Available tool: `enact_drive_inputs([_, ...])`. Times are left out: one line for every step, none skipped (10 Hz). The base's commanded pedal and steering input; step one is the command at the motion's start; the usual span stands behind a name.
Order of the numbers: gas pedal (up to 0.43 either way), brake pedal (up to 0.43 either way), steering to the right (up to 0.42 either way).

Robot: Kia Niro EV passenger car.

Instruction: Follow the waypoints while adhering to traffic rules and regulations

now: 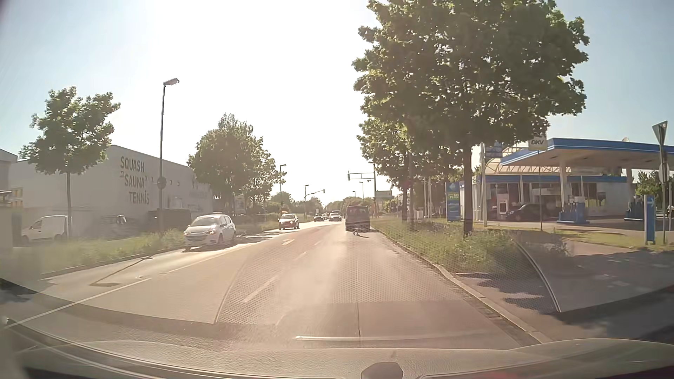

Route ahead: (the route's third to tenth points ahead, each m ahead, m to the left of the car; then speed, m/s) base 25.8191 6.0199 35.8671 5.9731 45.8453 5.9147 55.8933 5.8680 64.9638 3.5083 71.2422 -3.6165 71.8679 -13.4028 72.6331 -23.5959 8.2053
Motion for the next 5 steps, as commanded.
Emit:
enact_drive_inputs([0.000,0.000,0.000])
enact_drive_inputs([0.000,0.000,0.000])
enact_drive_inputs([0.000,0.000,-0.001])
enact_drive_inputs([0.000,0.000,-0.001])
enact_drive_inputs([0.000,0.000,-0.001])
